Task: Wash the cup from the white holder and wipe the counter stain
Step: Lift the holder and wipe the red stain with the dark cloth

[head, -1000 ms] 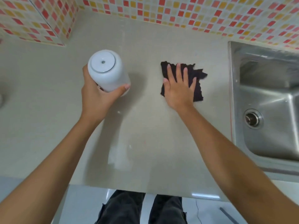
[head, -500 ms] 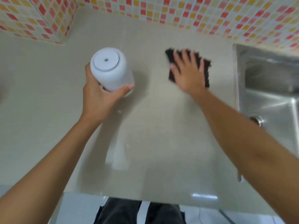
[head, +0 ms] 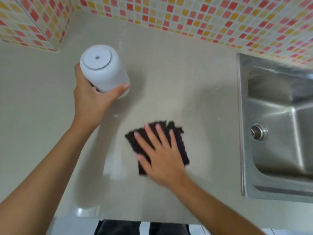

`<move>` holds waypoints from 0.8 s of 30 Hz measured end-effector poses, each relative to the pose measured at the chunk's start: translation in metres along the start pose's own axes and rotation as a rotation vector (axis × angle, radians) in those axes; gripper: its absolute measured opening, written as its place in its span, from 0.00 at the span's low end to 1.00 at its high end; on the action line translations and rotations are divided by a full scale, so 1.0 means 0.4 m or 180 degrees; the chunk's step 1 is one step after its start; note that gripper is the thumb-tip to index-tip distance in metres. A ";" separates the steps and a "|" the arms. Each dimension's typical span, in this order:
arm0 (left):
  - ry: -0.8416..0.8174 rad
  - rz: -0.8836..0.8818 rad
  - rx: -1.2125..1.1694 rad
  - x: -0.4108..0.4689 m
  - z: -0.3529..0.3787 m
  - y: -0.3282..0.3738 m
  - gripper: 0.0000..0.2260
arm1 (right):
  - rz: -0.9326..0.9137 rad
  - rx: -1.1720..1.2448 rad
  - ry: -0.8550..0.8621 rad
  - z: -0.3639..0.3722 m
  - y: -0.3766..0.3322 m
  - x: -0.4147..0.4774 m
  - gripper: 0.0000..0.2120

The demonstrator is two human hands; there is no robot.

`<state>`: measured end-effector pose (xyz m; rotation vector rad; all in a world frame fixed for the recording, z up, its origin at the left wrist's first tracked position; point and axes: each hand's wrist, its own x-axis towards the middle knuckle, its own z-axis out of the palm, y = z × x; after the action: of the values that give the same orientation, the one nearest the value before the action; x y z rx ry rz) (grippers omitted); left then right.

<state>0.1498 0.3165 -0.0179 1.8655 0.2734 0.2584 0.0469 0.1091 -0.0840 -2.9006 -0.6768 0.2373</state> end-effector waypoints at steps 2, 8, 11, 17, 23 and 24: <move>0.0079 -0.0004 -0.0024 -0.004 -0.003 -0.017 0.42 | 0.0235 -0.0126 0.0221 -0.019 0.097 0.181 0.27; -0.0052 -0.0077 -0.0023 -0.038 -0.008 -0.066 0.41 | 0.1325 0.0115 0.0159 -0.126 0.425 0.541 0.27; -0.0051 -0.0088 -0.0013 -0.043 -0.017 -0.073 0.41 | 0.1567 0.0026 0.0419 -0.106 0.466 0.461 0.27; 0.0122 -0.0059 -0.0177 -0.010 -0.013 -0.036 0.41 | 0.1281 -0.0307 0.0338 -0.040 0.262 0.033 0.27; 0.0002 0.0064 -0.0245 0.018 0.014 -0.009 0.40 | 0.0703 -0.0494 0.0234 -0.055 0.308 0.075 0.28; -0.0016 0.0097 -0.0207 0.016 0.016 -0.012 0.39 | 0.0904 -0.0558 0.0352 -0.075 0.362 0.169 0.27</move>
<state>0.1577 0.3141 -0.0243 1.8070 0.2306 0.2803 0.1739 0.0077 -0.0895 -3.1442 -0.2787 0.0503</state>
